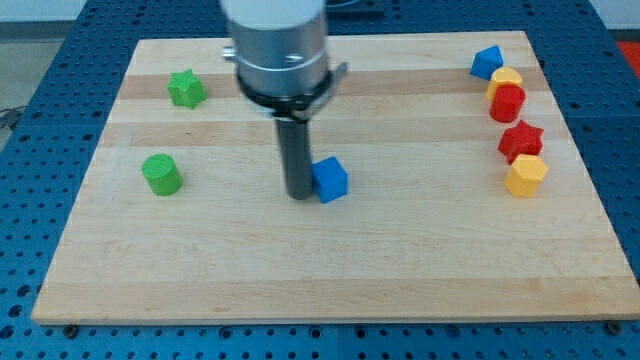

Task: Drag the blue cube diagonally bottom left to the yellow hexagon

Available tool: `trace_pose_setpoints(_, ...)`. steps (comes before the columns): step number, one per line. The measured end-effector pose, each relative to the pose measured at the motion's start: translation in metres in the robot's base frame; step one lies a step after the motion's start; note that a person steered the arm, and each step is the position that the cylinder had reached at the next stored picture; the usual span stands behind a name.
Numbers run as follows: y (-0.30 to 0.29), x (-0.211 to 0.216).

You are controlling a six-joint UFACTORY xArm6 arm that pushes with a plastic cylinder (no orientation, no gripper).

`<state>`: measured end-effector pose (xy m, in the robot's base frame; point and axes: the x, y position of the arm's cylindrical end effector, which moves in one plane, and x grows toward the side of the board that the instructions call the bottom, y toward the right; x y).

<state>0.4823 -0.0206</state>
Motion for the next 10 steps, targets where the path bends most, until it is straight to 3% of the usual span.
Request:
trace_pose_setpoints(2, 0.099, 0.004)
trace_pose_setpoints(4, 0.040, 0.012)
trace_pose_setpoints(5, 0.026, -0.006)
trace_pose_setpoints(7, 0.086, -0.081)
trace_pose_setpoints(8, 0.093, -0.086)
trace_pose_setpoints(10, 0.093, -0.038)
